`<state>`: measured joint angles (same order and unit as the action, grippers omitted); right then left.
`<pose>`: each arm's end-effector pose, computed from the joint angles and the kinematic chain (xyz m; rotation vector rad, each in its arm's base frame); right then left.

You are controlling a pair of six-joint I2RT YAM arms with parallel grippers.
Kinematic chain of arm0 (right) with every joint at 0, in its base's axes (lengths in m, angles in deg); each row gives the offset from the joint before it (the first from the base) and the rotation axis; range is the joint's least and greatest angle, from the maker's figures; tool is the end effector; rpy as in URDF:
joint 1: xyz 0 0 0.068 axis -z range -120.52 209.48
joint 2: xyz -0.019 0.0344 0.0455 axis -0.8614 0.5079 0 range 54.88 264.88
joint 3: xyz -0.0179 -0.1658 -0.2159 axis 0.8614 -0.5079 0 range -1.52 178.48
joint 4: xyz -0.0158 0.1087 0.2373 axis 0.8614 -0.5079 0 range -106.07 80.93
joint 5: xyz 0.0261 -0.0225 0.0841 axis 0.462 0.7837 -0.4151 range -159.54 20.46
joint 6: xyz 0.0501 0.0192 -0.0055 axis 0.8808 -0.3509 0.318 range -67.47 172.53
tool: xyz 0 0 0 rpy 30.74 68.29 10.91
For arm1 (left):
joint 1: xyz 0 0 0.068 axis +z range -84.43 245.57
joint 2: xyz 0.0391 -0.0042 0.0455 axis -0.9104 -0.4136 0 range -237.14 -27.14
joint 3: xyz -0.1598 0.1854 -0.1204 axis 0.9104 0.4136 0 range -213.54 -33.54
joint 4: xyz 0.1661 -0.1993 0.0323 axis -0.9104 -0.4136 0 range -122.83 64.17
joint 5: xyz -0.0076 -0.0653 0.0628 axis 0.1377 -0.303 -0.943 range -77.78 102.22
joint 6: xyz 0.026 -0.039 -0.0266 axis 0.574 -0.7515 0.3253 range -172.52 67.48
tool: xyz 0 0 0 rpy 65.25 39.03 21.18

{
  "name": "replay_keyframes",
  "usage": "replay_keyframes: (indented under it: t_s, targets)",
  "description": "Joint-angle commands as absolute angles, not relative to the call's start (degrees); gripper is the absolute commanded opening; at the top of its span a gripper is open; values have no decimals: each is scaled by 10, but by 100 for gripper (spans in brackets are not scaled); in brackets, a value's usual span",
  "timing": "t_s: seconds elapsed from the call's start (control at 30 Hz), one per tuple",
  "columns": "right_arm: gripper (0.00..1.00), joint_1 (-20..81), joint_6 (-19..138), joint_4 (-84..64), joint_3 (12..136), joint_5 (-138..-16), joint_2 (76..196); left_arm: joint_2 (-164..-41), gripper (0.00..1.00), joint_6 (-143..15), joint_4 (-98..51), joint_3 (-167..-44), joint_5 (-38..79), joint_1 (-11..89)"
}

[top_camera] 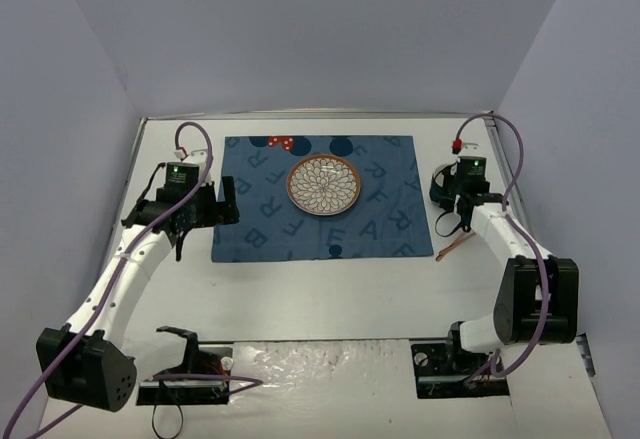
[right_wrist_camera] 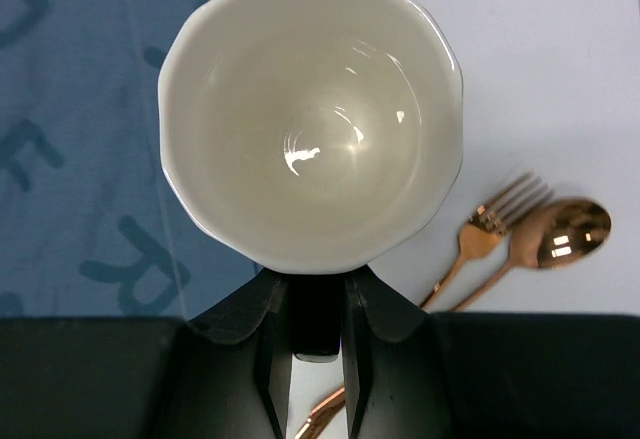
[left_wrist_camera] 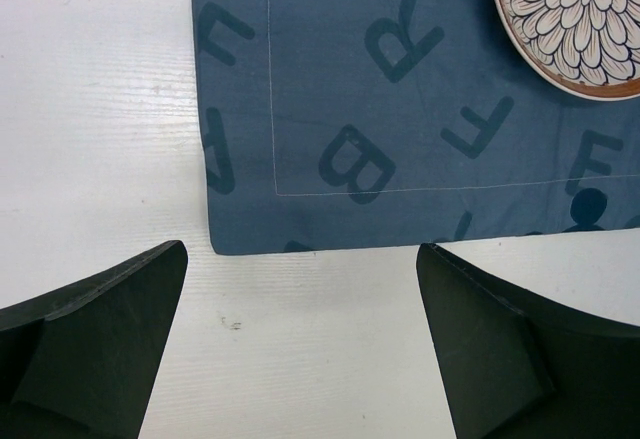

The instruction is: Set the dinner table for one person

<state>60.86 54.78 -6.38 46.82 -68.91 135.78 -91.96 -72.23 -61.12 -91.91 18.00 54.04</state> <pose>0.3120 -0.0080 0.2383 0.0730 2.0908 -0.0022 0.2340 -0.0514 0.3116 -0.1135 2.3242 -0.3938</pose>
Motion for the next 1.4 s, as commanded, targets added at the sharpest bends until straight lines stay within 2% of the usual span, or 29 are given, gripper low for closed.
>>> replay_keyframes:
  t_s: [0.0, 0.2, 0.5, 0.9, 1.37]
  targets:
    - [0, 597, 478, 35, 571, -754, 1347, -907, 97, -719, -586, -929, 178, 551]
    - [0, 575, 418, 30, 696, -870, 1435, -903, 97, -719, -579, -924, 177, 565]
    - [0, 568, 360, -23, 879, -941, 1591, -878, 97, -717, -577, -917, 129, 600]
    - [0, 566, 341, -49, 972, -943, 1687, -885, 97, -716, -573, -915, 128, 621]
    - [0, 562, 341, -81, 1001, -932, 1737, -889, 97, -717, -572, -914, 135, 622]
